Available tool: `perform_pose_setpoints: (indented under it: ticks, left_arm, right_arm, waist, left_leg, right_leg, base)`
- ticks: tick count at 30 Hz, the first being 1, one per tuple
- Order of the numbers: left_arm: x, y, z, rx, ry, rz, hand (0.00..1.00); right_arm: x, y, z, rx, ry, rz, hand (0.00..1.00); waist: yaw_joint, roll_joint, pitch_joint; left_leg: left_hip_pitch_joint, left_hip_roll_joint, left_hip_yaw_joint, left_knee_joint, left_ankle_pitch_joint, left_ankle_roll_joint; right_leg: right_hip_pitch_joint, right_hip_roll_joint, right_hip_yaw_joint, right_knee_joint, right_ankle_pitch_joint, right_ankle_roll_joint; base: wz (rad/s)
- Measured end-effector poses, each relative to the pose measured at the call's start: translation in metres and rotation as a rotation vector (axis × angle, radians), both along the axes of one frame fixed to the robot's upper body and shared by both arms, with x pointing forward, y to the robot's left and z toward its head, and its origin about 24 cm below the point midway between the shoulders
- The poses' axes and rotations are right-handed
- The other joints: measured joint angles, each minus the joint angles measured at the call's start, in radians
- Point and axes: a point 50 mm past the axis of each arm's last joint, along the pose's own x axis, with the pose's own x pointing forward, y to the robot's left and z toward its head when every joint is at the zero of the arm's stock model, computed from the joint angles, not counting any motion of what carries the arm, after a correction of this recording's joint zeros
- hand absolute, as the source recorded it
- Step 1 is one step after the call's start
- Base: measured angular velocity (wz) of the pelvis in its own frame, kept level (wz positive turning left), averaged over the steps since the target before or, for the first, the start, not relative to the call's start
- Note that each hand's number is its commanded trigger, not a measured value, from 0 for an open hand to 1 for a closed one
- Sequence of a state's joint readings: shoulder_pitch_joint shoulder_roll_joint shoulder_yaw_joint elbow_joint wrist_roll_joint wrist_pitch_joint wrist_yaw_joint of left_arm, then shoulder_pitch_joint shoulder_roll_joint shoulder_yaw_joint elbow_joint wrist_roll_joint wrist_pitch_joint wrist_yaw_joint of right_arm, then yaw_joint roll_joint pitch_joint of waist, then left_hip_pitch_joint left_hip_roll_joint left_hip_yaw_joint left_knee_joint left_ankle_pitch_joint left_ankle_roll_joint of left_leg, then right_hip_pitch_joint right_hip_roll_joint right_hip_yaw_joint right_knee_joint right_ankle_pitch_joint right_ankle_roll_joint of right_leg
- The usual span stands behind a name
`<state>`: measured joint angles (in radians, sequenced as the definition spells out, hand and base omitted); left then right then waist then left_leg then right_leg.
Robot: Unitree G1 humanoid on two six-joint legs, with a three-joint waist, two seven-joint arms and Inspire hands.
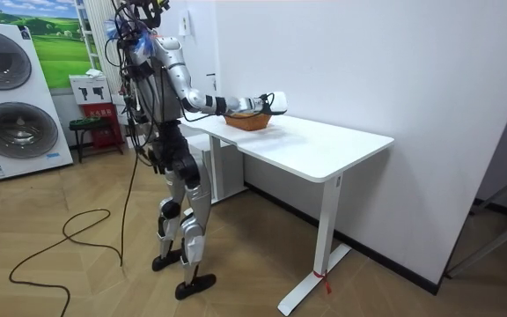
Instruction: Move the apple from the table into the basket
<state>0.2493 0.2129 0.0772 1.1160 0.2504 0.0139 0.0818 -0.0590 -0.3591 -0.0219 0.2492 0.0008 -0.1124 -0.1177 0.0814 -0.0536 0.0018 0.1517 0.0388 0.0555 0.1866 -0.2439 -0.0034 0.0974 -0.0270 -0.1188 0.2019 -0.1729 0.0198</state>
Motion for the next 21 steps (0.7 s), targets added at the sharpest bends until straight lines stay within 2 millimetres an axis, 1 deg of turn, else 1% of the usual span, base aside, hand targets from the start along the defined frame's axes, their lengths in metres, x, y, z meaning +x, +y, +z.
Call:
perform_pose_setpoints:
  ticks: [2, 3, 9, 12, 13, 16, 18, 19, 21]
  left_arm:
    - [-0.001, 0.000, 0.000, 0.000, 0.000, 0.000, 0.00]
    - [0.001, 0.000, 0.000, 0.000, -0.004, -0.001, 0.00]
    - [0.002, 0.000, 0.000, 0.001, -0.004, -0.005, 0.00]
    - [0.000, -0.001, 0.000, 0.000, 0.002, -0.005, 0.00]
    - [0.000, -0.001, 0.000, -0.001, 0.004, -0.004, 0.00]
    - [0.000, -0.001, -0.001, -0.001, 0.006, -0.003, 0.00]
    - [0.000, -0.001, -0.001, -0.002, 0.006, -0.010, 0.00]
    - [0.000, -0.002, -0.001, -0.003, 0.008, -0.014, 0.00]
    - [0.000, -0.004, -0.002, -0.009, 0.012, -0.025, 0.00]
  right_arm:
    - [0.001, 0.003, 0.006, 0.007, -0.027, 0.011, 1.00]
    - [0.002, 0.005, 0.012, 0.014, -0.053, 0.023, 1.00]
    - [0.004, 0.018, 0.040, 0.063, -0.170, 0.094, 1.00]
    - [0.004, 0.021, 0.044, 0.061, -0.184, 0.110, 1.00]
    - [0.004, 0.022, 0.047, 0.059, -0.194, 0.120, 1.00]
    - [0.004, 0.027, 0.054, 0.047, -0.221, 0.148, 1.00]
    - [0.004, 0.032, 0.056, 0.027, -0.229, 0.171, 1.00]
    - [0.004, 0.034, 0.056, 0.019, -0.229, 0.178, 1.00]
    - [0.004, 0.044, 0.053, 0.010, -0.213, 0.221, 1.00]
  waist:
    - [0.000, -0.005, -0.0009]
    - [-0.004, -0.007, -0.0013]
    - [-0.006, -0.004, -0.0003]
    - [-0.002, -0.005, -0.0006]
    - [0.001, -0.009, -0.0030]
    - [0.008, -0.005, -0.0008]
    - [0.008, -0.005, -0.0008]
    - [0.008, -0.005, -0.0007]
    - [0.015, -0.004, 0.0003]
  left_leg:
    - [-0.001, 0.000, -0.002, 0.000, 0.000, 0.000]
    - [-0.003, 0.000, -0.004, 0.001, 0.000, 0.000]
    - [-0.004, 0.000, -0.004, 0.001, 0.000, 0.000]
    - [-0.005, 0.000, -0.005, 0.001, 0.000, 0.000]
    - [-0.006, 0.000, -0.005, 0.000, 0.000, 0.000]
    - [-0.005, 0.000, -0.005, -0.001, 0.000, 0.000]
    - [-0.009, 0.000, -0.002, -0.001, 0.000, 0.000]
    - [-0.009, 0.000, -0.001, -0.001, 0.000, 0.000]
    - [-0.008, 0.001, 0.004, -0.001, 0.000, 0.000]
  right_leg:
    - [0.000, -0.001, -0.005, 0.000, 0.000, 0.000]
    - [-0.001, -0.002, -0.008, 0.000, 0.000, 0.000]
    - [-0.002, -0.002, -0.013, 0.002, 0.000, 0.000]
    - [-0.002, -0.002, -0.017, 0.001, 0.000, 0.000]
    - [-0.003, -0.002, -0.018, 0.001, 0.000, 0.000]
    - [-0.004, -0.002, -0.017, 0.001, 0.000, 0.000]
    - [-0.011, -0.001, -0.012, 0.001, 0.000, 0.000]
    - [-0.013, -0.001, -0.011, 0.001, 0.000, 0.000]
    - [-0.013, 0.000, -0.005, 0.001, 0.000, 0.000]
  base:
    - [0.04]
    - [0.00]
    - [0.00]
    - [0.00]
    - [0.00]
    - [0.00]
    - [-0.05]
    - [-0.06]
    - [-0.07]
